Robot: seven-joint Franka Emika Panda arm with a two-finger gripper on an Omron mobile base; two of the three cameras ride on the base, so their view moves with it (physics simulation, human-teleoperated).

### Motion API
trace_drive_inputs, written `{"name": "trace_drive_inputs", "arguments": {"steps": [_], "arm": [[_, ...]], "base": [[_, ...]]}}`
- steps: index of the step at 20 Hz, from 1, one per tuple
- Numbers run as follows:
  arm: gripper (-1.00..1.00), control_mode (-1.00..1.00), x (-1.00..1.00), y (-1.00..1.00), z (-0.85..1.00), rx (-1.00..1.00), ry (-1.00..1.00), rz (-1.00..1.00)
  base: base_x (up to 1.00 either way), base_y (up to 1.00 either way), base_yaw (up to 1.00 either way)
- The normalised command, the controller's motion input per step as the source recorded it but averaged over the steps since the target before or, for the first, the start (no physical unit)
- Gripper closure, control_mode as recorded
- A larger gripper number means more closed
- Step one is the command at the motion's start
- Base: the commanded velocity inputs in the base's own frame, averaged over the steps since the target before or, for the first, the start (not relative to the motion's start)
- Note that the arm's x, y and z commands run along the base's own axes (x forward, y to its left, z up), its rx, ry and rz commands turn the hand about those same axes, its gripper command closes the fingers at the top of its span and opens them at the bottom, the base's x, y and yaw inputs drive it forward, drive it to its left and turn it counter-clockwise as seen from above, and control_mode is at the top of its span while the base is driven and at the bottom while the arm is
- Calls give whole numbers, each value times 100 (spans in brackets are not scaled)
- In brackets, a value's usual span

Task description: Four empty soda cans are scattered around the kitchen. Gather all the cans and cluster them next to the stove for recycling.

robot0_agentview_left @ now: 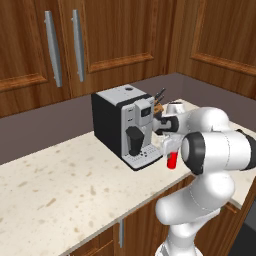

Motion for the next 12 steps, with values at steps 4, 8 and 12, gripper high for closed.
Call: {"name": "trace_drive_inputs", "arguments": {"steps": [4,8,12], "arm": [[100,-100,-34,14,42,-5,-11,-2],[100,-100,-77,39,47,-7,-13,-7],[100,-100,-79,38,48,-2,-7,-13]], "base": [[0,0,0],[0,0,0],[0,0,0]]}}
